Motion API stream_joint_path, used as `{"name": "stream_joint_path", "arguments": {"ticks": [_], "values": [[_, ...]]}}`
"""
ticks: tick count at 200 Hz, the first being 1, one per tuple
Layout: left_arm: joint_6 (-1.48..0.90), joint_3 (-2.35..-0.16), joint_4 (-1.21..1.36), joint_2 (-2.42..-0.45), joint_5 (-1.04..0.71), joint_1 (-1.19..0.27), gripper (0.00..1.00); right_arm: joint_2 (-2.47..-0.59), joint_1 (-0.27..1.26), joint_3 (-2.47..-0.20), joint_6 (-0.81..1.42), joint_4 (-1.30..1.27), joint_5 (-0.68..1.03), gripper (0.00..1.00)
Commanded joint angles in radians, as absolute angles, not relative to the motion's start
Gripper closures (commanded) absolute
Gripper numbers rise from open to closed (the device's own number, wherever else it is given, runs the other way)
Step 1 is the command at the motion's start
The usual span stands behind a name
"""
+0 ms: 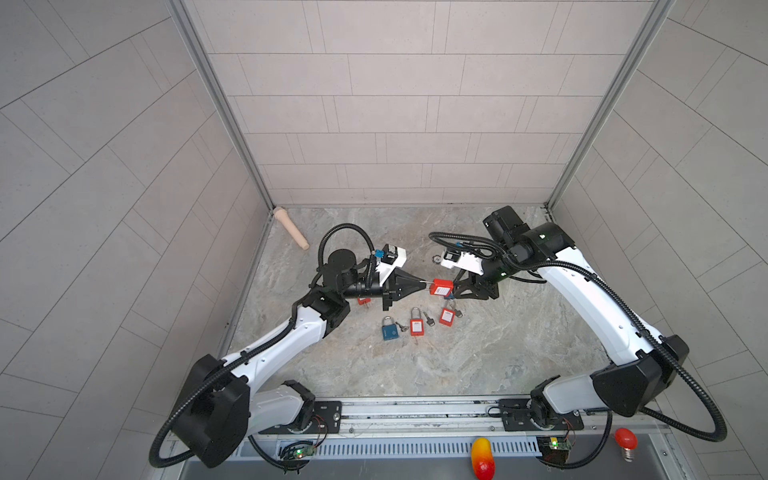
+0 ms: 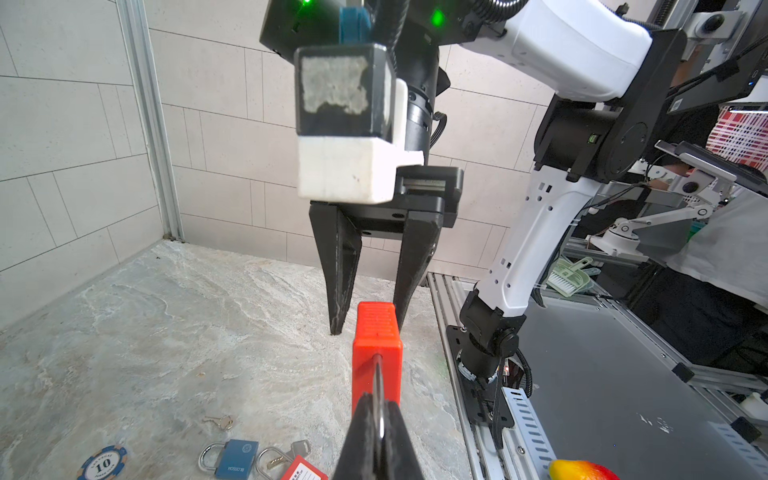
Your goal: Lock with the key
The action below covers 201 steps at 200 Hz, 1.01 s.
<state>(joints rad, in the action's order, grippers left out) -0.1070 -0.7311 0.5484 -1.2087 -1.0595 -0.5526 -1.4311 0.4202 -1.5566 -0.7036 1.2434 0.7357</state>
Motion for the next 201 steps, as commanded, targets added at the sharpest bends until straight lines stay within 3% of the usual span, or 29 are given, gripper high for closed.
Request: {"name": "stream_joint_path", "arguments": {"ticks": [1,71,135,201], "values": [[-0.119,-0.766,0.605,-1.176,-1.083,-0.558,1.0,-1.435,0.43,-1.558,-0.728,1.282,0.773,0.65],[-0.112,-0.755,0.581,-1.155,-1.066,-0.562,1.0,-1.367,0.433,-1.507,-0.724,1.2,0.722,0.9],[-0.102,-0.76,0.562,-1.157,-1.051,-0.569,1.0,-1.321,0.443,-1.47,-0.726,1.152,0.69,0.91],[-0.041,-0.768,0.481,-1.131,-1.051,-0.538,1.0,-1.276,0.403,-1.412,-0.793,1.206,0.658,0.99]]}}
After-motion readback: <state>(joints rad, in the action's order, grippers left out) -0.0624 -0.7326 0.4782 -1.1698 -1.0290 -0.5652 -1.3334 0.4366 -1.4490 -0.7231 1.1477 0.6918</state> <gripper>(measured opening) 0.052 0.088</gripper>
